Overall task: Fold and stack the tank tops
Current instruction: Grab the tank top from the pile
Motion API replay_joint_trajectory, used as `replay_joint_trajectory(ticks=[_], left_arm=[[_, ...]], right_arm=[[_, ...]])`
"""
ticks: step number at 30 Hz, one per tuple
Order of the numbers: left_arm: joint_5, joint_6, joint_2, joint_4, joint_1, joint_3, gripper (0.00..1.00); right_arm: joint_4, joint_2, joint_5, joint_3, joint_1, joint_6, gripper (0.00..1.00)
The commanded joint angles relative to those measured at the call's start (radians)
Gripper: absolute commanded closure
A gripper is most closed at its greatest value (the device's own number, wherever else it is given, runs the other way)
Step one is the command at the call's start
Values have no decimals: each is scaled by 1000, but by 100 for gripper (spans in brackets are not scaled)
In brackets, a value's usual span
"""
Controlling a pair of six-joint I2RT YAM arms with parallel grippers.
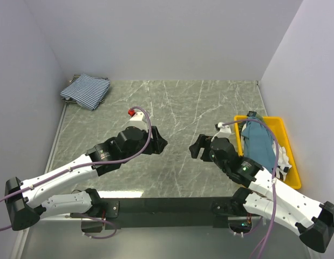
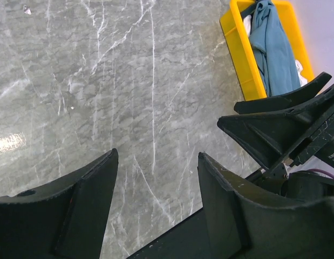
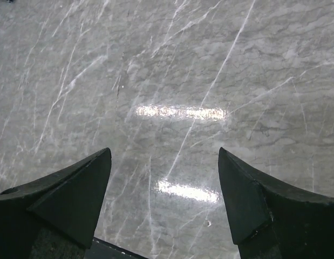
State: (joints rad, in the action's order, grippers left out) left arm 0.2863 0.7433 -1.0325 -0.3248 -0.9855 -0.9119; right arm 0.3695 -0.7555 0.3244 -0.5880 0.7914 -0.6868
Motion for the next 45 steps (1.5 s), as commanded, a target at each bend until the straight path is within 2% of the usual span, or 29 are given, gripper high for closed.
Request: replay_joint_trajectory(ticks=[1,7,10,13,17,18,25,28,36,40,43,44,45], left_arm=[[-7,-25,9,9,-2,-39,34],[-15,-38,29,-13,-2,-44,34],[-19,-47,43,-31,-4,-53,33],[-18,-47,52,-63,-4,-68,33],[-7,-38,58,-114,-4,-87,32],[-6,-36,57,-126,-4,-91,33],[-58,-44,65,-157,-1,-91,32],[-97,-50,57,-160,5,-91,32],[-150,-70,78,-155,39,-61,31],[-208,-85,86,-145,90,-47,31],[-229,-97,84,-138,114,-41,31],[-245,-101,83,-135,119,-38,31],[-251,-104,80,-134,123,-36,31]], right_arm=[[-3,22,42,-30,-4,0,14],[58,-21,45,-81,-4,4,11],[94,-85,61,-156,-9,21,9],[179,-184,107,-286,-79,50,8],[249,-292,108,-441,-332,96,8],[249,-318,117,-450,-447,104,8],[157,-413,61,-398,-904,119,9],[105,-499,13,-383,-1013,121,11],[45,-720,25,-424,-1074,128,14],[28,-766,27,-411,-1080,115,18],[23,-765,36,-398,-1078,107,29],[22,-762,36,-395,-1078,110,37],[25,-745,45,-394,-1078,109,42]])
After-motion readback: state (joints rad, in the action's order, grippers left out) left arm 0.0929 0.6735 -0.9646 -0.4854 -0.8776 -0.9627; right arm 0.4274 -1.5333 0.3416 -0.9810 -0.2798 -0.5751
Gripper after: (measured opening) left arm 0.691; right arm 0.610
